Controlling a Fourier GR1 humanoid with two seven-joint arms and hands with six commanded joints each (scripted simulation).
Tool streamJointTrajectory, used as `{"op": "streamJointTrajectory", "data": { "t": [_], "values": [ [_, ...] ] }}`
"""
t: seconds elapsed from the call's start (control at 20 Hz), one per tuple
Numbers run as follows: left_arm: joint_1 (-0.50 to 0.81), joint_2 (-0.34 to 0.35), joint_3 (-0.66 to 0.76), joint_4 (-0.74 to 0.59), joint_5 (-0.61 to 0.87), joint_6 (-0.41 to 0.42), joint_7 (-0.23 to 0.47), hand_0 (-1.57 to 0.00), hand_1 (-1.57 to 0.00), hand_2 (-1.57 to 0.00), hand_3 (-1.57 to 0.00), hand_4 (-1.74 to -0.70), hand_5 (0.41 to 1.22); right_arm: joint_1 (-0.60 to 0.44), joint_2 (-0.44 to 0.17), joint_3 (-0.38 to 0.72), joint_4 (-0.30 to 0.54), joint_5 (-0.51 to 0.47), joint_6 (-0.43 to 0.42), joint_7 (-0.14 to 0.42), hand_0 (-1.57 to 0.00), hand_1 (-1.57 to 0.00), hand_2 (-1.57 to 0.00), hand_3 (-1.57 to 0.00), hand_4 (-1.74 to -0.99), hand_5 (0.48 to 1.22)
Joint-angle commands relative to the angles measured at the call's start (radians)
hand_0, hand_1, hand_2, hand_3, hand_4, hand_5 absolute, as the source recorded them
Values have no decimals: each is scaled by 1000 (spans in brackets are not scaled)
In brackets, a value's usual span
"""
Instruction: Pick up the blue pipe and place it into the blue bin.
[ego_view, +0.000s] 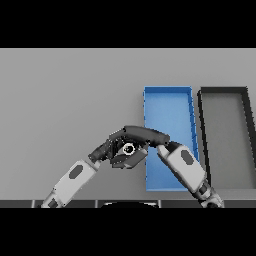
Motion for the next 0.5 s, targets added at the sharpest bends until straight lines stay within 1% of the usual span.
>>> {"op": "streamJointTrajectory", "data": {
  "t": [0.0, 0.1, 0.15, 0.2, 0.25, 0.3, 0.35, 0.4, 0.45],
  "values": [
    [1, -24, 5, -3, 18, 11, 5, -1030, -1008, -990, -623, -1658, 1192, -4, 8, -3, 5, -29, -2, 10, -1012, -1023, -1023, -828, -1541, 604],
    [29, -33, 16, -6, 70, -6, -28, -1225, -1211, -1199, -525, -1688, 1203, 7, 31, 7, 2, -48, -27, 31, -1213, -1220, -1220, -1096, -1492, 706],
    [27, -43, 25, -2, 88, -8, -21, -1294, -1283, -1274, -533, -1698, 1206, 16, 35, 2, 1, -40, -34, 0, -1285, -1290, -1290, -1191, -1475, 809],
    [22, -53, 28, 10, 89, -7, -24, -1349, -1340, -1333, -527, -1707, 1209, 17, 44, 6, 4, -18, -46, -10, -1342, -1346, -1346, -1267, -1464, 891],
    [21, -52, 25, 6, 86, -12, -22, -1394, -1386, -1381, -550, -1714, 1212, 26, 40, 11, -7, 5, -43, -39, -1388, -1391, -1391, -1328, -1458, 957],
    [20, -47, 27, 19, 81, -9, -33, -1429, -1423, -1419, -588, -1719, 1214, 23, 34, 5, -5, 23, -36, -34, -1424, -1427, -1427, -1376, -1456, 1010],
    [14, -39, 28, 19, 80, -10, -40, -1458, -1453, -1449, -591, -1724, 1215, 28, 36, 2, -12, 43, -23, -61, -1454, -1456, -1456, -1415, -1459, 1052],
    [15, -25, 25, 21, 72, -15, -57, -1480, -1454, -1474, -550, -1727, 1216, 42, 45, 12, -18, 76, -16, -87, -1477, -1479, -1479, -1446, -1465, 1086],
    [10, -23, 21, 15, 67, -5, -37, -1498, -1453, -1493, -527, -1730, 1217, 45, 53, 4, -10, 74, -10, -102, -1496, -1497, -1497, -1471, -1469, 1113]
  ]
}}
